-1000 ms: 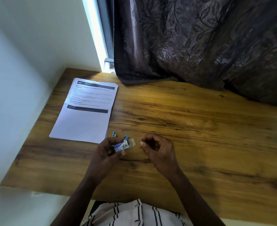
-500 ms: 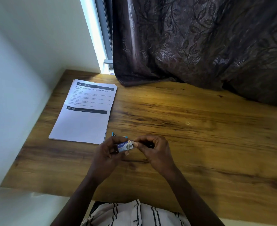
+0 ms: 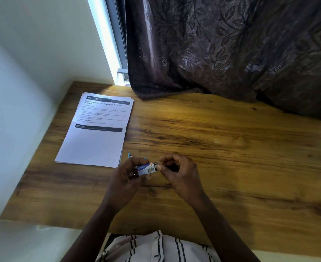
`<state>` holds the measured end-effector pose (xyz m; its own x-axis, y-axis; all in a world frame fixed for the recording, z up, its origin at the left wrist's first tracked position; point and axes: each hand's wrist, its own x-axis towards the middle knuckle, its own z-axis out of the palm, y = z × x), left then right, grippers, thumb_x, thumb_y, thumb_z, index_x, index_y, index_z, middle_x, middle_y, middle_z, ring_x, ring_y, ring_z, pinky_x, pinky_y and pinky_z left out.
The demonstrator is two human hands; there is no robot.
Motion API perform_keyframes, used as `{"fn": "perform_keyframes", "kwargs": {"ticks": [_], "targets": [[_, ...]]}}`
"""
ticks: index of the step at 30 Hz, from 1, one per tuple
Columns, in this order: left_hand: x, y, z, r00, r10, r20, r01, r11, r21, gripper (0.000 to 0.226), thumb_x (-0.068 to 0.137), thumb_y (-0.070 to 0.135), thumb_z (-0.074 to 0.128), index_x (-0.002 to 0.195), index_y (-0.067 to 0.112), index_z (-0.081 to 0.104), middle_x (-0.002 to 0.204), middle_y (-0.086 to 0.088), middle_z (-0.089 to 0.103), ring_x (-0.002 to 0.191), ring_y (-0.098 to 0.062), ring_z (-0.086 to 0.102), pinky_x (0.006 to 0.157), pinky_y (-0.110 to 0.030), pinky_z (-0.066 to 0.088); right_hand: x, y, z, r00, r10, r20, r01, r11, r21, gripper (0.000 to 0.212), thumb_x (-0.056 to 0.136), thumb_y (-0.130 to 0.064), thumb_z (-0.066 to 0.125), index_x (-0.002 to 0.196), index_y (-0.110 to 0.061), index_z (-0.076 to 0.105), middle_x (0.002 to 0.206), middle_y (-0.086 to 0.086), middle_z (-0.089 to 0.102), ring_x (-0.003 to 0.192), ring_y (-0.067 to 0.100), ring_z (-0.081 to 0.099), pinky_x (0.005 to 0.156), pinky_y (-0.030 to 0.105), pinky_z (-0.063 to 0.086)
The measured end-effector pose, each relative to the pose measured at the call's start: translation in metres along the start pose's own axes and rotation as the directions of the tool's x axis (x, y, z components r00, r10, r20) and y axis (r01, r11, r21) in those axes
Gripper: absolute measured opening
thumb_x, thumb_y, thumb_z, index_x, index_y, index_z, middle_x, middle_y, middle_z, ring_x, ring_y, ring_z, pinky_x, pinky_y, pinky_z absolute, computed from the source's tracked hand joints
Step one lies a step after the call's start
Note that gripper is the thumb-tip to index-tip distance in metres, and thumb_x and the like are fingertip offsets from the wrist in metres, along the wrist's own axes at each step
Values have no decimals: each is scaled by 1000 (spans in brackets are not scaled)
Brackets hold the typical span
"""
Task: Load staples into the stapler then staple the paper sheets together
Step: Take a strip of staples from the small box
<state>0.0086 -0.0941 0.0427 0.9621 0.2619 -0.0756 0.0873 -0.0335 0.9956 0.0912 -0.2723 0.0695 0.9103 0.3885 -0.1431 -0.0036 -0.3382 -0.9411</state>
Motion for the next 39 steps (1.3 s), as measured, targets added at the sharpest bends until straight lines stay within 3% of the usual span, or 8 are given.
{"fn": "perform_keyframes", "kwargs": {"ticks": [6,14,20,22,26,29,35,39], "targets": [[0,-5,4,999,8,-35,-8,1000,10,37,84,0,79,115,18,71,112,-7,76,101,-27,74,84,-42,63,-4,-2,4,998,37,-50,-34,998,58,12,88,-14,78,92,-25,78,87,-11,77,84,0,72,72,15,56],[2,-5,7,999,-7,-46,5,999,-33,40,84,-1,79,112,25,72,112,-10,75,101,-25,74,81,-34,60,-1,-2,2,999,52,-16,-51,998,24,15,91,-12,74,99,-23,80,97,-12,78,91,0,71,78,17,57],[2,-3,6,1000,-1,1,1,999,-37,39,83,-2,79,112,24,73,110,-11,75,99,-25,74,79,-34,61,2,-3,3,998,25,-61,-26,1000,-13,11,87,-14,78,91,-23,77,86,-12,75,83,1,70,70,13,54],[2,-4,5,1000,1,-3,-1,999,-50,40,82,-1,80,113,23,73,111,-11,75,100,-25,74,80,-34,61,2,-3,2,999,11,-44,-13,998,-56,10,87,-14,78,90,-23,76,85,-10,74,83,3,70,71,18,56],[2,-7,3,1000,-13,-25,11,996,-83,38,82,-1,80,114,17,73,113,-12,75,104,-30,72,86,-45,59,4,-6,-7,994,96,59,-99,994,54,11,88,-9,76,92,-20,77,90,-8,76,88,4,72,74,20,58],[2,-4,4,1000,-26,0,25,995,-97,37,80,4,81,113,19,74,113,-12,75,102,-27,73,86,-41,59,6,-9,-13,983,107,151,-112,993,28,10,89,-11,75,95,-20,77,90,-5,76,86,7,72,72,20,57],[1,-5,3,999,-24,21,26,997,-70,40,82,1,81,113,26,74,115,-12,75,103,-27,73,85,-44,60,4,-15,-6,994,30,106,-16,991,-132,14,88,-14,77,95,-24,71,85,-9,71,78,0,68,65,15,52],[2,-8,3,999,-36,-7,35,996,-82,40,80,4,82,112,28,74,115,-10,75,105,-27,73,87,-45,60,-1,-20,-2,992,-86,93,105,967,-231,14,92,-14,72,102,-23,72,91,-14,72,85,-3,67,65,11,50]]}}
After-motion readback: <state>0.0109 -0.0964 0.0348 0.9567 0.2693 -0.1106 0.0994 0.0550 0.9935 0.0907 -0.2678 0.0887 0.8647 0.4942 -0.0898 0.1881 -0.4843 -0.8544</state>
